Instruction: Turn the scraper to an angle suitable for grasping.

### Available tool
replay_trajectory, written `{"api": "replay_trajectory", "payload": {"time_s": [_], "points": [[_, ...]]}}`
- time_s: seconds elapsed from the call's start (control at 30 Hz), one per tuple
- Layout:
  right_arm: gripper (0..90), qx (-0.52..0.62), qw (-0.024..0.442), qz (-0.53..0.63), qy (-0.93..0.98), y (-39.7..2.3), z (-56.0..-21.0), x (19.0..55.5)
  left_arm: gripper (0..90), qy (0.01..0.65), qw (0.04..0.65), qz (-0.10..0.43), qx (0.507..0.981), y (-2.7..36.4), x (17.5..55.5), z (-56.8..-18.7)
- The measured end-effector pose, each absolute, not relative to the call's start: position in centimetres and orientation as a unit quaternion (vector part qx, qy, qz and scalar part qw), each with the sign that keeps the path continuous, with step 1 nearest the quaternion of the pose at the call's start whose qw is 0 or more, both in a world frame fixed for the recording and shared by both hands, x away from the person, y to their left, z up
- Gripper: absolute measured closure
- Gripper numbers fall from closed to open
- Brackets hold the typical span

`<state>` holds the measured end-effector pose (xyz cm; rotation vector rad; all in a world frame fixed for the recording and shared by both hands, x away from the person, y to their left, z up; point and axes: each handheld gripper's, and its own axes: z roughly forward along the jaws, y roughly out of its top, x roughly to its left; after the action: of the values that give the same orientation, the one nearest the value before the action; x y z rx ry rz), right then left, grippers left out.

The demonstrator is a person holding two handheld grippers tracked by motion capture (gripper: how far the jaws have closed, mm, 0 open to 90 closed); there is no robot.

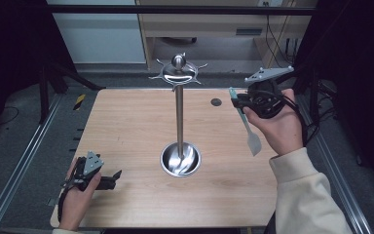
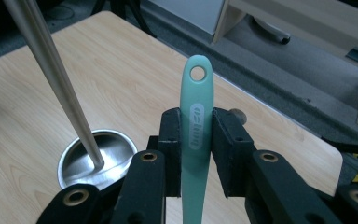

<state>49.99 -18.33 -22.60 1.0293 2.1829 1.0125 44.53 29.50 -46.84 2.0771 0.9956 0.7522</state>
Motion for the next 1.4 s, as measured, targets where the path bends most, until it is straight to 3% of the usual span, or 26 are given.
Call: {"api": "replay_trajectory", "payload": {"time_s": [1.4], "points": [[74.1, 0.314, 0.295, 0.463, 0.774, -17.3, -16.4, 45.5, 2.7, 0.386, 0.352, 0.291, 0.801, 29.6, 44.5, -46.8]]}}
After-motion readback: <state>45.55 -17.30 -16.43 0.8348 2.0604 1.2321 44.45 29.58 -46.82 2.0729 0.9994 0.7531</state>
